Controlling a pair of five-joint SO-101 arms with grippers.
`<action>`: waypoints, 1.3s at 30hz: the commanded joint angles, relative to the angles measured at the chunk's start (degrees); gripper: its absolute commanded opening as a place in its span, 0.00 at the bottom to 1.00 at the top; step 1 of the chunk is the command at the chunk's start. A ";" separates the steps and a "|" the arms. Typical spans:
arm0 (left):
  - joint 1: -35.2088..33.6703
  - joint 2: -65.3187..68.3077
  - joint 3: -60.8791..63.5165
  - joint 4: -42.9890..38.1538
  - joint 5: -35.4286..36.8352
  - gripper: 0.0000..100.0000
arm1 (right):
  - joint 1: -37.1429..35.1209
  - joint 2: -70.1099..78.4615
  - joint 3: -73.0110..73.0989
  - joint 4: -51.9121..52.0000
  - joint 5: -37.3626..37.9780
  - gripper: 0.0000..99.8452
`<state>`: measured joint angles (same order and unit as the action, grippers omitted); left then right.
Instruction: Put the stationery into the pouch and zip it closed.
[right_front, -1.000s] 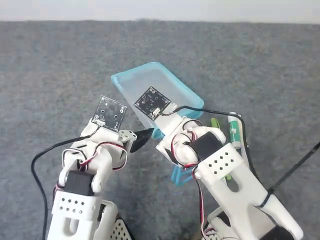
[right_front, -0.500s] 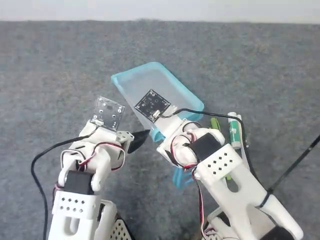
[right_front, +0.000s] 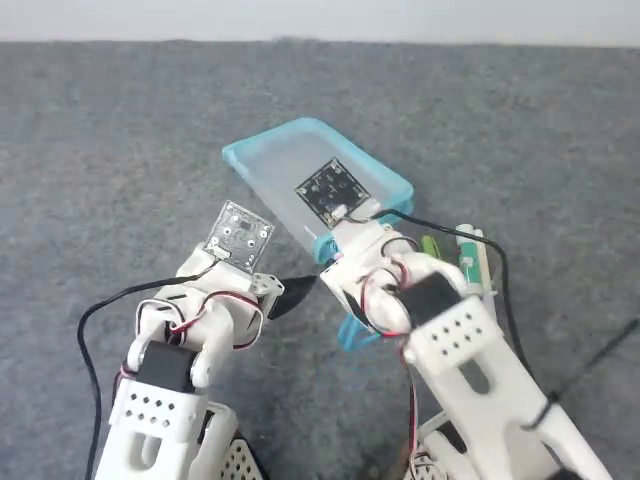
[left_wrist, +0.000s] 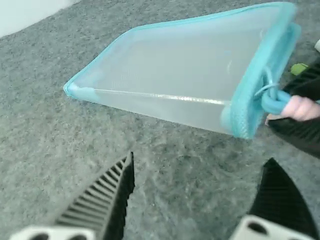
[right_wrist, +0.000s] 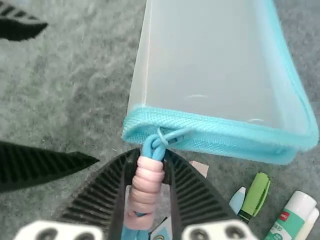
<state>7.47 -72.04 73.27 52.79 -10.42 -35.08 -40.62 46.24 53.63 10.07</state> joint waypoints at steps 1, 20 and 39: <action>0.35 -0.18 -0.48 -1.05 -0.62 0.37 | -0.48 -6.99 0.70 -1.45 -0.44 0.01; -0.97 -0.18 -2.77 -2.64 3.69 0.37 | -4.26 -6.90 1.85 0.66 1.85 0.01; -1.93 0.35 1.45 -8.53 3.52 0.37 | -7.34 -5.93 -0.62 5.05 4.13 0.01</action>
<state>6.24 -71.96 75.21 46.20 -7.25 -42.37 -43.25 48.79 56.44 12.53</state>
